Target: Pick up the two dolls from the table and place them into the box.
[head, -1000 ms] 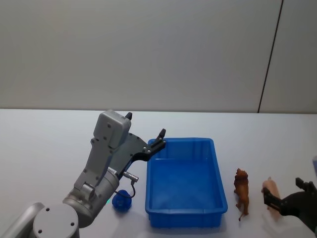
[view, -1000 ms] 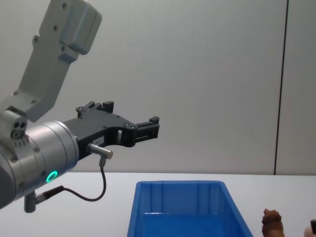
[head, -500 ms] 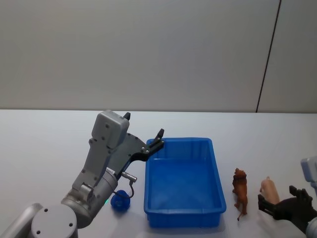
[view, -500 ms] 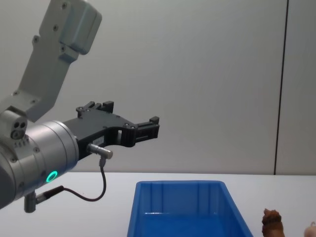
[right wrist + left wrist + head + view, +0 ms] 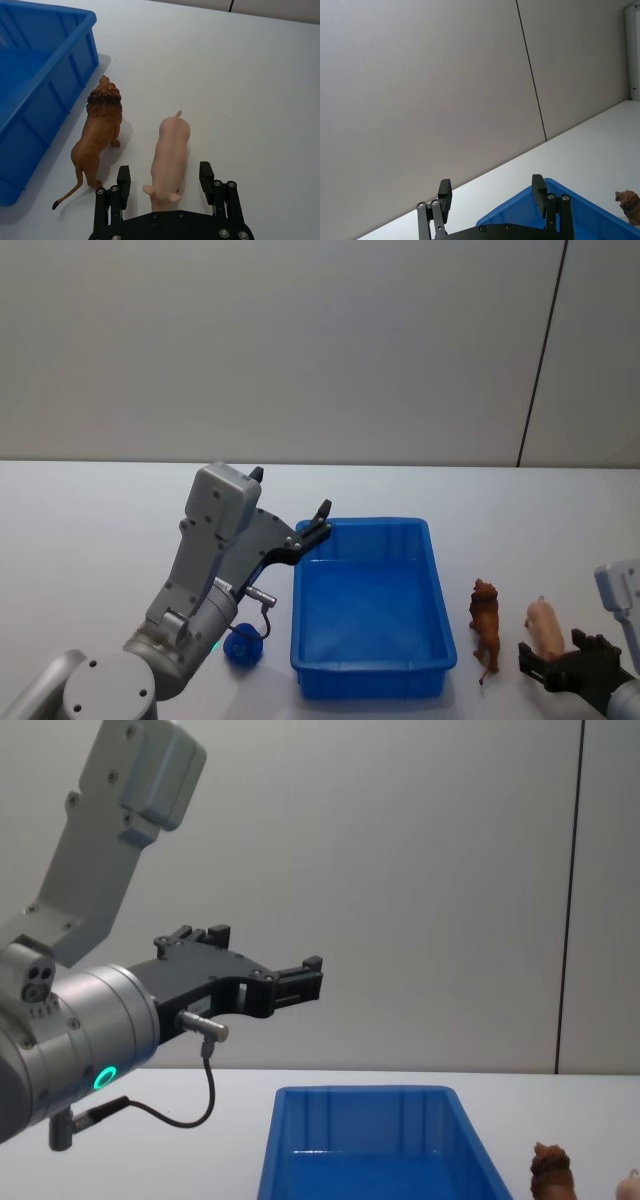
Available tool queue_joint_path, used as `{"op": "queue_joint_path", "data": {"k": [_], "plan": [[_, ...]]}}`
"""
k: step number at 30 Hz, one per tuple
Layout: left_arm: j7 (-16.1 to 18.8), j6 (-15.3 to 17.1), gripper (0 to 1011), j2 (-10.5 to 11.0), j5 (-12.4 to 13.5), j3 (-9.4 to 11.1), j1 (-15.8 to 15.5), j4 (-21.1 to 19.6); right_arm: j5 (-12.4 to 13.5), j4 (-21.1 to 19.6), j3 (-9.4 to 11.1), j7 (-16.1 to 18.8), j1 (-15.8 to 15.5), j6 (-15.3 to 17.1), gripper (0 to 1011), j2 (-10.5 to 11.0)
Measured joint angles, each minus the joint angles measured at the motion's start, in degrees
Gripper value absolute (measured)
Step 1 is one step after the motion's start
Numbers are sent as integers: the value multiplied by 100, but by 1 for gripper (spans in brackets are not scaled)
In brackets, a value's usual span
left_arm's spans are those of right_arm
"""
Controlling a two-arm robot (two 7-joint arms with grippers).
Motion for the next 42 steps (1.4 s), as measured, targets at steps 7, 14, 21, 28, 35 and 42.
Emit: {"op": "queue_joint_path", "data": {"k": [7, 14, 21, 28, 35, 42], "plan": [[0, 0, 1001, 0, 0, 0, 0, 0, 22, 110, 0, -8, 67, 75, 675, -50], [0, 0, 1001, 0, 0, 0, 0, 0, 17, 140, 8, -28, 96, 48, 444, -75], [0, 0, 1001, 0, 0, 0, 0, 0, -78, 79, 9, -38, 94, -168, 361, -85], [0, 0, 1002, 0, 0, 0, 0, 0, -210, -83, -2, -24, 103, -434, 361, -98], [0, 0, 1002, 0, 0, 0, 0, 0, -366, -333, -32, 174, 205, -672, 361, -139], [0, 0, 1001, 0, 0, 0, 0, 0, -482, -497, -94, 476, 348, -713, 361, -210]]}}
